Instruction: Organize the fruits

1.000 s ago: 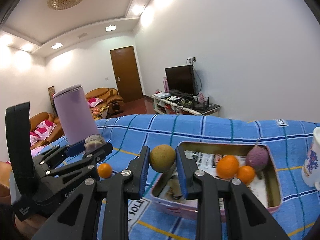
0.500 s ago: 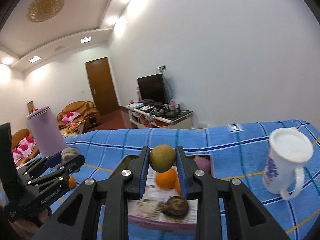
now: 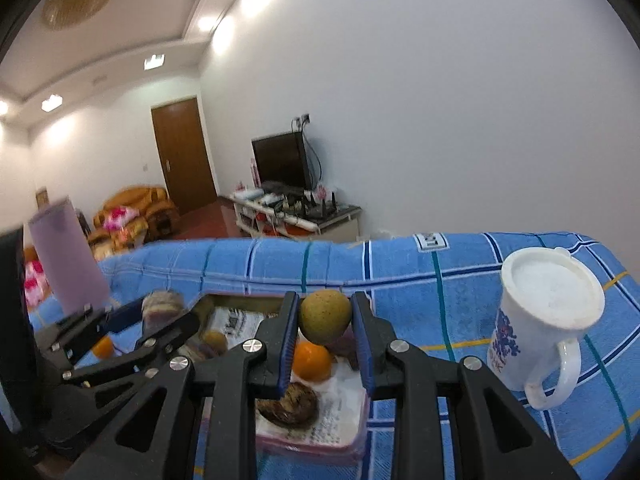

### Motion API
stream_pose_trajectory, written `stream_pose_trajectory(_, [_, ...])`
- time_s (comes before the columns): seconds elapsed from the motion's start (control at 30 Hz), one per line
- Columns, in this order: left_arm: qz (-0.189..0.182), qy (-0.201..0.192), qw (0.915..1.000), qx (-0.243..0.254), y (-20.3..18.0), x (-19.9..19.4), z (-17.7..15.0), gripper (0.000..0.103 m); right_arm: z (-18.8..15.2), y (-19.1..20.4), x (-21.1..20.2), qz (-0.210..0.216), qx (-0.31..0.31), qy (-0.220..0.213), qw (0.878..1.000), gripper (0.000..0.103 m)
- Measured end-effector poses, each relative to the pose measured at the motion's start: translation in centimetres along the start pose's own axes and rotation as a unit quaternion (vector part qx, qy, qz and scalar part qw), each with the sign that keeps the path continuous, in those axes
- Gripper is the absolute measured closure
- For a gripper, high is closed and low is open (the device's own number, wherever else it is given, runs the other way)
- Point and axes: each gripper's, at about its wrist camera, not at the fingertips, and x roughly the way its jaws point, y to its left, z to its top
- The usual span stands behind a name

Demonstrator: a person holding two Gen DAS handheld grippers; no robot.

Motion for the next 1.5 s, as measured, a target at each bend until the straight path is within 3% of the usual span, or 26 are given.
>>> stream_pose_trajectory(0.2, [0.003, 0.028, 0.9996, 0.001, -0.6, 1.5, -0.6, 0.054, -0.6, -0.4, 1.6, 0.002, 0.005, 0.035, 0.999, 0.075])
stream_pose_trajectory(0.5, [0.009, 0.036, 0.9993, 0.003, -0.5, 1.6, -0.6, 0.054, -1.6, 0.1, 2.9, 0.006, 0.002, 0.069, 0.998, 0.075])
stream_pose_trajectory(1.07, [0.016, 0.068, 0.9976, -0.001, -0.5, 3.4, -0.6, 0.053, -2.3, 0.8, 4.0, 0.021, 0.002, 0.099, 0.995, 0.075])
stream_pose_trajectory(1.5, [0.02, 0.069, 0.9974, 0.003, -0.7, 3.6, -0.6, 0.053, -2.6, 0.8, 4.6, 0.031, 0.009, 0.111, 0.993, 0.075])
